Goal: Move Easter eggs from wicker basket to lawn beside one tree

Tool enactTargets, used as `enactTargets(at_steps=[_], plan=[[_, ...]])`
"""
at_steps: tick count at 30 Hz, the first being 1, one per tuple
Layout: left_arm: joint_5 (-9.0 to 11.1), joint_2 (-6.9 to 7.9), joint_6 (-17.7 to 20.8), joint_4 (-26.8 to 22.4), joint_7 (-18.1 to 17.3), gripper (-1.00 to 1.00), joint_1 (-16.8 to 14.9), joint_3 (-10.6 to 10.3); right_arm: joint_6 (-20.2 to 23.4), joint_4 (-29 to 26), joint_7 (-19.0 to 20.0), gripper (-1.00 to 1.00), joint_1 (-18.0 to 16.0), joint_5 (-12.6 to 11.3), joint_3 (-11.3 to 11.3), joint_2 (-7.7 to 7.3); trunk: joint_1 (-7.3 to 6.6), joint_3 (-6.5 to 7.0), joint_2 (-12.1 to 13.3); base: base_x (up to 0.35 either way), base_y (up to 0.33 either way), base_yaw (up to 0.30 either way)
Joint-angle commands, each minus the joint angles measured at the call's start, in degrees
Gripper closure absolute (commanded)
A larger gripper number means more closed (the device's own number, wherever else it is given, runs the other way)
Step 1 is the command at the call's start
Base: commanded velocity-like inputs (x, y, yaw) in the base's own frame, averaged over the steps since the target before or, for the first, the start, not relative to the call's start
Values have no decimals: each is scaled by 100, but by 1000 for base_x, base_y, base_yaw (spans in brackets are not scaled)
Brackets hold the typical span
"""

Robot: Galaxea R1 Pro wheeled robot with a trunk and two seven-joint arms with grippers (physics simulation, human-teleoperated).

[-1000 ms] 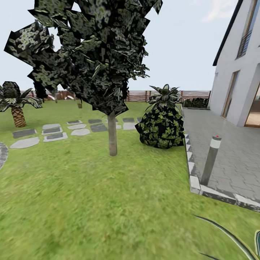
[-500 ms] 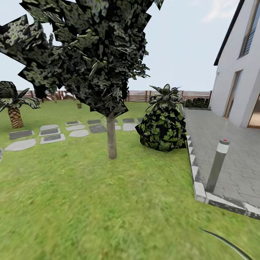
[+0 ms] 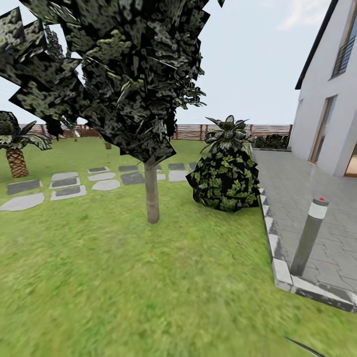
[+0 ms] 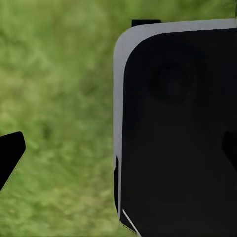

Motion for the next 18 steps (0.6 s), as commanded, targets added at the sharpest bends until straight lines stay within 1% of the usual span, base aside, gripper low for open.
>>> enactTargets(at_steps=[1, 3, 5, 18], plan=[[1, 1, 1, -13, -2, -100, 4, 4, 8, 10, 17, -100, -8, 3, -2, -2, 4, -5, -2, 347, 0, 0], [1, -2, 1, -13, -2, -100, 4, 7, 8, 9, 17, -100, -8, 3, -2, -2, 4, -5, -2, 329, 0, 37], [1, -3, -7, -13, -2, -100, 4, 5, 8, 10, 17, -100, -8, 3, -2, 1, 4, -5, -2, 209, 0, 162], [1, 0, -17, -15, -2, -100, 4, 4, 14, 11, 18, -100, -8, 6, -2, 1, 4, -5, -2, 11, 0, 254]])
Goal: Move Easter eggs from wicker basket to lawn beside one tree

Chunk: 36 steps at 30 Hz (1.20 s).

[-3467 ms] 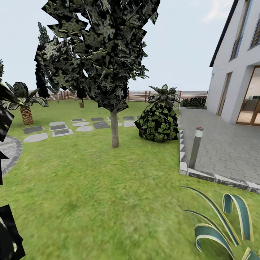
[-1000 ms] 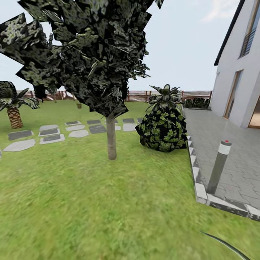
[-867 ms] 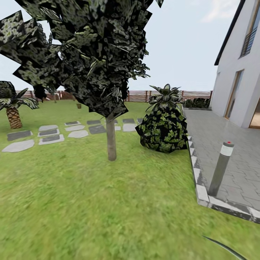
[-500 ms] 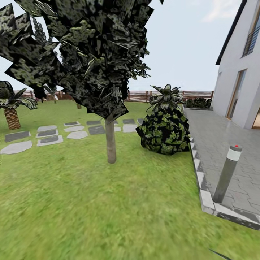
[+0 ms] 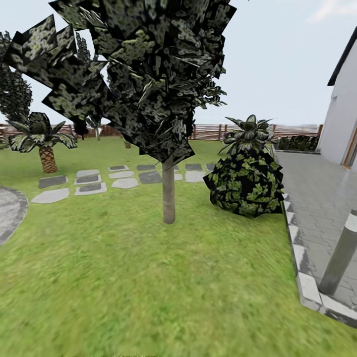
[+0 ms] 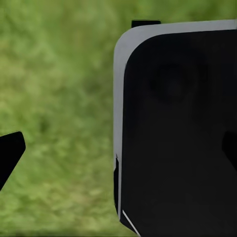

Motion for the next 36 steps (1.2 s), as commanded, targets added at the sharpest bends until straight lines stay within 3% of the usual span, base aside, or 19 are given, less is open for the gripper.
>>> enactTargets(at_steps=[1, 8, 19, 28, 36], plan=[[1, 2, -1, -11, -2, -100, 5, 4, 5, 9, 21, -100, -8, 5, -2, -3, 0, -5, -3, 0, 0, 259], [1, 3, -1, -10, -2, -100, 5, 2, 1, 9, 24, -100, -8, 6, -2, -4, 0, -5, -3, 22, 0, 120], [1, 8, 8, -10, -19, -100, 5, 0, 0, 9, 24, -100, -8, 8, -2, -5, 0, -5, -3, 314, 0, 8], [1, 7, 8, -12, -10, -100, 5, 4, 7, 9, 24, -100, -8, 8, 2, -5, 0, -5, -3, 338, 0, 232], [1, 6, 8, -10, -2, -100, 5, 4, 9, 9, 24, -100, -8, 8, 4, -5, 0, -5, -3, 37, 0, 254]])
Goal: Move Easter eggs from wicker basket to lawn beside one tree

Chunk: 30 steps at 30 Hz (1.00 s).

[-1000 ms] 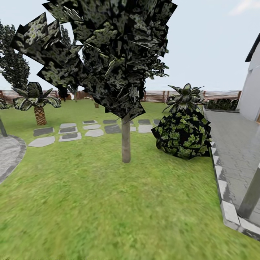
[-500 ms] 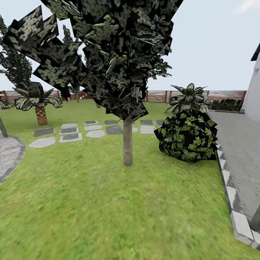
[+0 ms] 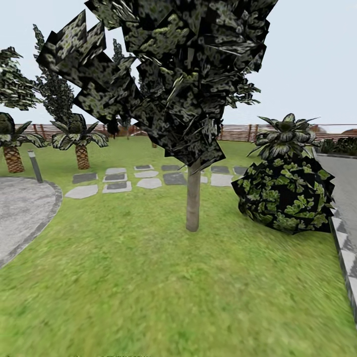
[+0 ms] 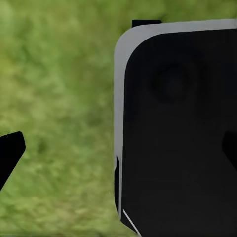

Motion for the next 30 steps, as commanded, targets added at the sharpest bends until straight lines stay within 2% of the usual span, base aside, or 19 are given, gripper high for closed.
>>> enactTargets(at_steps=[1, 9, 14, 21, 30], plan=[[1, 0, 0, -12, -2, -100, 4, 4, 7, 9, 19, -100, -7, 7, 0, -2, 0, -5, -3, 42, 0, 156], [1, 1, 0, -14, 5, -100, 4, 4, 5, 8, 43, -100, -7, 12, -7, -35, 0, -5, -3, 180, 0, 27], [4, 144, -27, -98, -7, -100, 4, 0, -39, -12, 48, -100, -7, 18, 12, -165, 0, -5, -3, 0, 0, 0], [1, 123, -18, -100, -10, -100, 4, -2, -26, -50, 20, -100, -7, 20, 34, -114, 0, -5, -3, 33, 0, 0], [1, 117, -2, -100, -10, -100, 4, 4, 3, -6, 25, -100, -7, 0, 18, -97, 0, -5, -3, 298, 0, 0]])
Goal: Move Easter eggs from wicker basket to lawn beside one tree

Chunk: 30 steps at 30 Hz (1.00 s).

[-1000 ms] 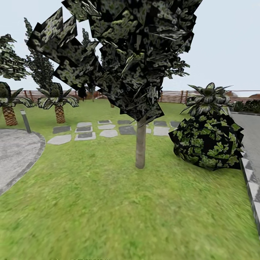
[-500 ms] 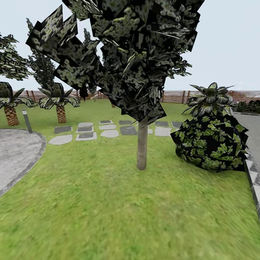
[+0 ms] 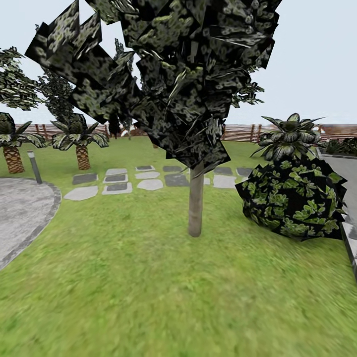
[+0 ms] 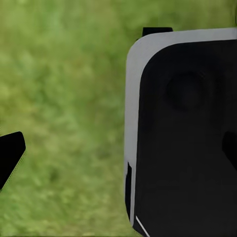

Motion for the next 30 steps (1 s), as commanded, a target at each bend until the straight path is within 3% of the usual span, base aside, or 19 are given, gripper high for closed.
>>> enactTargets(at_steps=[1, 10, 30], plan=[[1, -1, 0, -13, -2, -100, 4, 4, 6, 5, 13, -100, -8, 1, 2, -2, 4, -5, -2, 342, 0, 0], [1, -3, -7, -13, -2, -100, 4, -2, -3, -14, 3, -100, -8, -11, -6, -3, 4, -5, -2, 299, 0, 79], [1, -3, -16, -13, -2, -100, 4, -14, 4, -18, 3, -100, -8, -11, 2, -3, 4, -5, -2, 9, 0, 259]])
